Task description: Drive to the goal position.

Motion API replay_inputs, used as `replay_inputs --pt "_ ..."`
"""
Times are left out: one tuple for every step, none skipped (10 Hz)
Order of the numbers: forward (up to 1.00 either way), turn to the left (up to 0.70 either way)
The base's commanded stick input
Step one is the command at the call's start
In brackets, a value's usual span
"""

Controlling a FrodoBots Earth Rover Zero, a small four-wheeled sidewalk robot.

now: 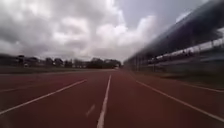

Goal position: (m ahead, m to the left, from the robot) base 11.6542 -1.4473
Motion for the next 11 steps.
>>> replay_inputs --pt "0.70 0.00" --pt "0.70 0.00" --pt "0.70 0.00" --pt "0.70 0.00" --pt "0.70 0.00" --pt "0.70 0.00" --pt "0.70 0.00" --pt "0.70 0.00" --pt "0.70 0.00" --pt "0.70 0.00" --pt "0.70 0.00"
